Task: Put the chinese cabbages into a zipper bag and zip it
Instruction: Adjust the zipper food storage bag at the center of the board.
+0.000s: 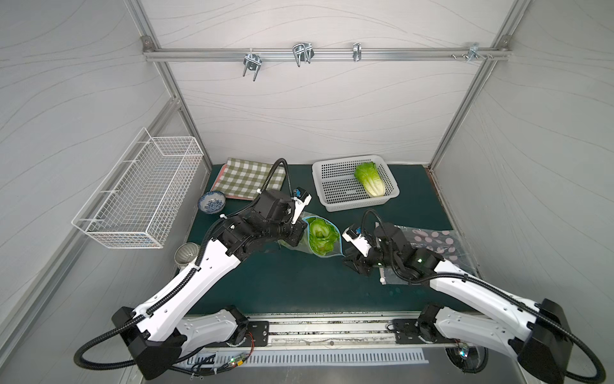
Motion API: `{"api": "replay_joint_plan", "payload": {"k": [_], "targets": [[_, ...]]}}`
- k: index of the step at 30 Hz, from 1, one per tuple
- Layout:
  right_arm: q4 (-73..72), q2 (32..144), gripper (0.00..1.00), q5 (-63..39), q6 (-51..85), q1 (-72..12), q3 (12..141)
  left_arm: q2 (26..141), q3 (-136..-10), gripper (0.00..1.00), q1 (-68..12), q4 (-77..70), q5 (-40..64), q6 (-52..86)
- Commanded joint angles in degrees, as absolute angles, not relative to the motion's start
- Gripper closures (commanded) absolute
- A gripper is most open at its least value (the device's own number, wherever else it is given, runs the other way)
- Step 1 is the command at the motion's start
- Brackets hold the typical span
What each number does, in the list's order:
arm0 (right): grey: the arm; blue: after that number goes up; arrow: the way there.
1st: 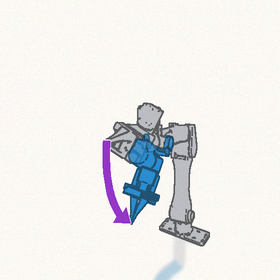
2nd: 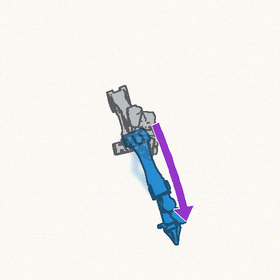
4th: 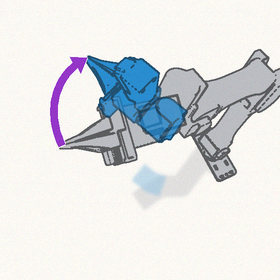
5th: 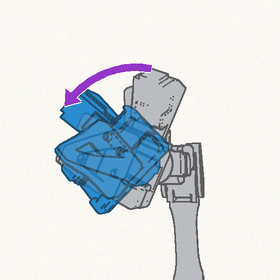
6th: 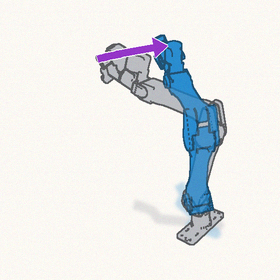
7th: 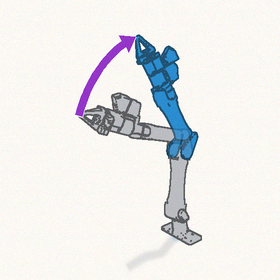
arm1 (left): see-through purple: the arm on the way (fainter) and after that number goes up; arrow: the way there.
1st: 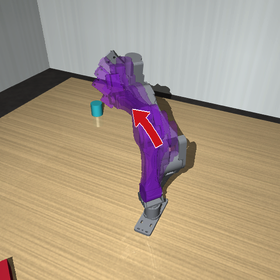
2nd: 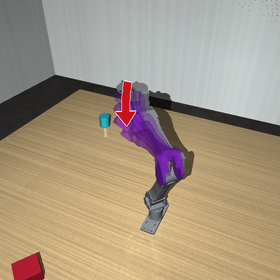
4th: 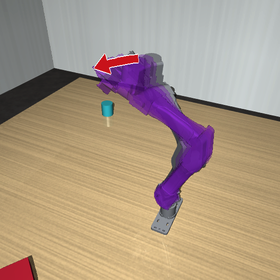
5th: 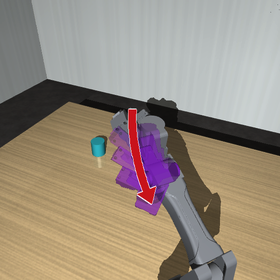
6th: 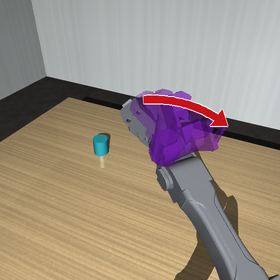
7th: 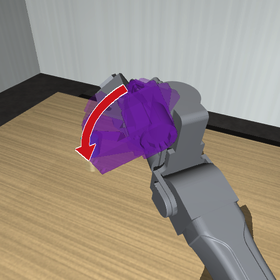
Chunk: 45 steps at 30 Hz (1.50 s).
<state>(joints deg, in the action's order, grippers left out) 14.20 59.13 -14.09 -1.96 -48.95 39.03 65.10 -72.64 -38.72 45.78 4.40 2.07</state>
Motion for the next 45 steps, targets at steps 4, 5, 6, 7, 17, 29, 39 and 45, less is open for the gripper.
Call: {"api": "replay_joint_plan", "payload": {"k": [4,5,6,7,17,29,39,45], "targets": [[5.5,65.1,0.63,-9.4,-5.5,-50.2,38.8,65.3,-76.2,1.00,-38.4,43.8,5.9,1.0],[4.1,65.8,0.68,-9.2,-5.4,-50.2,38.9,65.3,-76.2,1.00,-38.4,43.9,5.9,1.0],[3.0,66.2,0.73,-9.0,-5.0,-50.3,39.1,65.3,-76.2,1.00,-38.4,44.0,5.7,0.9],[2.1,66.2,0.81,-9.1,-4.7,-50.2,39.2,65.2,-76.4,1.00,-38.4,44.4,5.5,0.7],[8.7,56.9,1.00,-12.4,-3.1,-44.7,45.0,65.0,-84.7,1.00,-35.8,52.5,4.0,-4.0],[23.9,59.6,1.00,-22.5,-0.8,-36.3,67.0,64.5,-84.2,1.00,-35.1,58.2,10.3,-7.0],[19.9,57.9,1.00,-35.0,7.6,-33.1,65.9,64.9,-74.6,1.00,-31.5,48.4,15.2,-3.7],[27.2,60.5,1.00,-33.6,2.8,-36.4,65.9,65.2,-75.4,1.00,-30.6,46.5,15.4,-2.9]]}}
